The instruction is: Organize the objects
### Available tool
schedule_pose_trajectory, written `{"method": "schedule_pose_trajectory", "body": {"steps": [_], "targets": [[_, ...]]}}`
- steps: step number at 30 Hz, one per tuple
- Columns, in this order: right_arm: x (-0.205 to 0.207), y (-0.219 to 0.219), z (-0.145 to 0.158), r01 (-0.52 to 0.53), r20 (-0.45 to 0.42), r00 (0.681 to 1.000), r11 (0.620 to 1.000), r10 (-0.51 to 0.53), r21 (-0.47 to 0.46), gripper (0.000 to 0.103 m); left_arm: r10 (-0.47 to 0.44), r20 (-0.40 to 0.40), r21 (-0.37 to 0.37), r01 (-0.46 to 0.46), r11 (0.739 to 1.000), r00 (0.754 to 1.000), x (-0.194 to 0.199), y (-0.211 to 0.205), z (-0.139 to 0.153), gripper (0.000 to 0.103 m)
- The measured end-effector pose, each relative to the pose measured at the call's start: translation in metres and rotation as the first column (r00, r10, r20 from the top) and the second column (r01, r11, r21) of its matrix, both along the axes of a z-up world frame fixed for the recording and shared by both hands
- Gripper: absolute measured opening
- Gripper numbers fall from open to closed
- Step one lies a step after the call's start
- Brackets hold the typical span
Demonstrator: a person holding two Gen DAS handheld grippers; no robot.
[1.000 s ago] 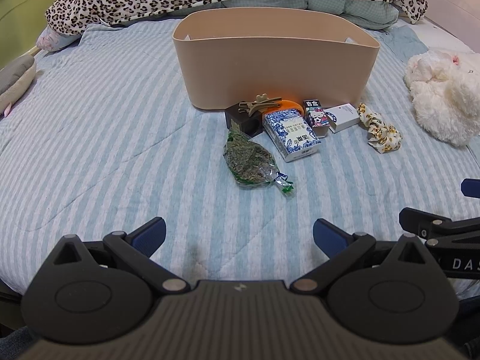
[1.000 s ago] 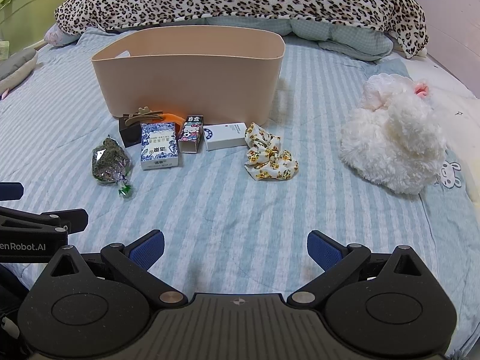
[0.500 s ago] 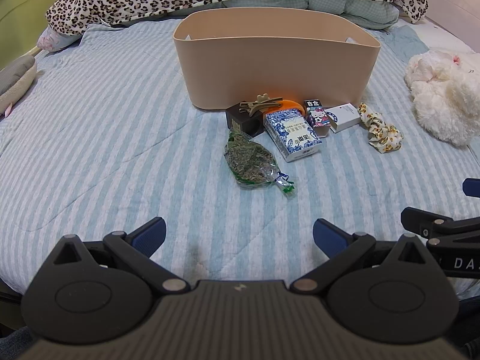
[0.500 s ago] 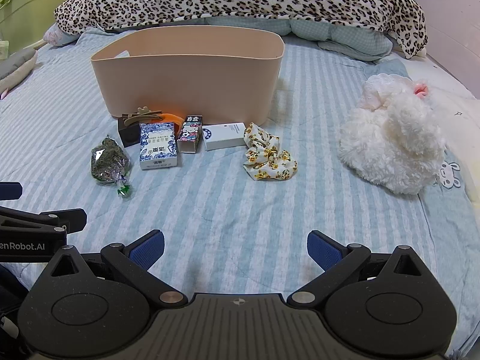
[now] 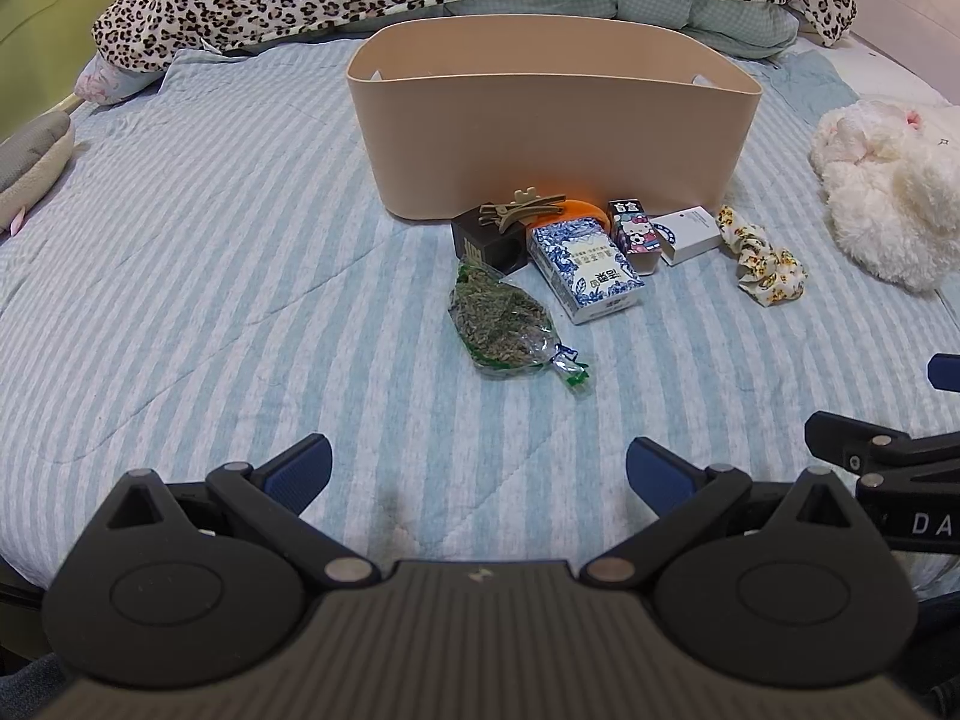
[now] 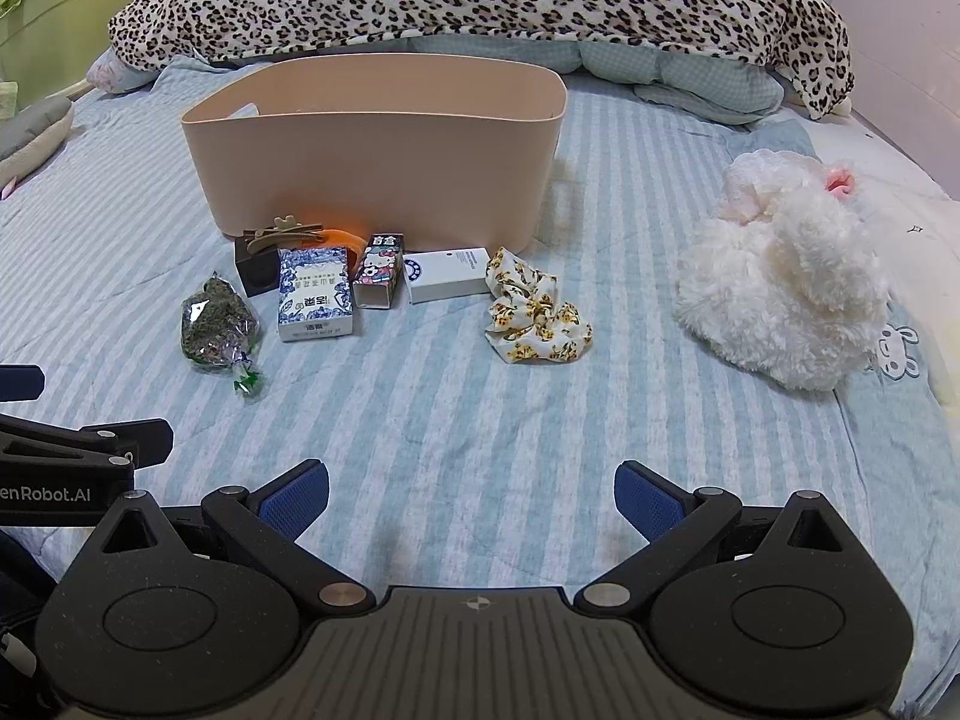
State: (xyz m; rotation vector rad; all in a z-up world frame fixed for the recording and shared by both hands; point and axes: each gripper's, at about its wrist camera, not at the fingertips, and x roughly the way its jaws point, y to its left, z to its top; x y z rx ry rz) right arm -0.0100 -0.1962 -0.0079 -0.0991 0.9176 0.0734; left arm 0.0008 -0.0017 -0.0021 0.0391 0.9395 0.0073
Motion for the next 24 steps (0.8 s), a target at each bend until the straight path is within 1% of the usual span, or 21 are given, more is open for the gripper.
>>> {"method": "schedule_pose_trajectory", "body": {"steps": [19, 24], "targets": [[0.0018, -0.0038, 0.0014, 0.008, 0.006, 1.0, 1.0, -0.008, 0.002, 0.103, -0.003, -0.002, 0.0, 0.003, 1.0, 1.0, 0.0021, 0.0021, -0.0004, 0.103], [0.0031, -0.0068, 0.005, 0.015, 0.029, 0.999, 1.0, -0.015, 0.002, 0.103, 0.001, 0.004, 0.0, -0.001, 1.0, 1.0, 0.004, 0.0006, 0.0003, 0.103]]}}
